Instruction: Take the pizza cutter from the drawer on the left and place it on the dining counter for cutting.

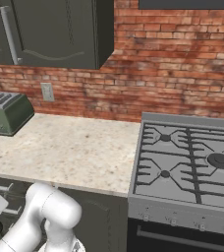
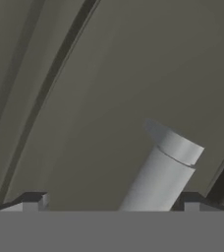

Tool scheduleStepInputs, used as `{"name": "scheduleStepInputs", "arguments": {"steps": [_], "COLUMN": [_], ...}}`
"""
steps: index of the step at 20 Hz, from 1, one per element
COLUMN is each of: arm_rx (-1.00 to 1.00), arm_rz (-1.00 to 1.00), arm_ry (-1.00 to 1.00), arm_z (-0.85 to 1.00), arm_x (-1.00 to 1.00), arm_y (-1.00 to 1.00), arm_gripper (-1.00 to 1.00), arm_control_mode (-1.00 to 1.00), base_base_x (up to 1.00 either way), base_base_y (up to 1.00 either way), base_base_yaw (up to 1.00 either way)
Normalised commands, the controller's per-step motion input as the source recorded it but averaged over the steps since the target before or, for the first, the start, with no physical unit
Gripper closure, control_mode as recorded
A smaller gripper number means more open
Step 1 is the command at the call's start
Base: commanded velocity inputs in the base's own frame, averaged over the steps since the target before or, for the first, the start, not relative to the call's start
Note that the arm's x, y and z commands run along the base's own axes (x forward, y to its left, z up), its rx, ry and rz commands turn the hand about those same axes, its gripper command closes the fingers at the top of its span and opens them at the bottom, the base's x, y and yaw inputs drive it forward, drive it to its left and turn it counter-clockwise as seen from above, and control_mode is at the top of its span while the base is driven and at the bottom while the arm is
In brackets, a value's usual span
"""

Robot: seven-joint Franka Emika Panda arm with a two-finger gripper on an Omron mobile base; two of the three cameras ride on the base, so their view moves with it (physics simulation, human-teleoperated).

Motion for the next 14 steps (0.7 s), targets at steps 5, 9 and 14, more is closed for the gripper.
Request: {"name": "scheduleStepInputs", "arguments": {"steps": [5,9,14], "arm_rx": [0.0,0.0,0.0], "arm_rz": [0.0,0.0,0.0], "arm_ry": [0.0,0.0,0.0], "arm_z": [0.0,0.0,0.0], "arm_x": [0.0,0.0,0.0], "arm_y": [0.0,0.0,0.0], "arm_gripper": [1.0,1.0,1.0], "arm_control_mode": [-1.0,-1.0,-1.0], "base_base_x": [0.0,0.0,0.0], "base_base_y": [0.0,0.0,0.0], "base_base_yaw": [0.0,0.0,0.0]}}
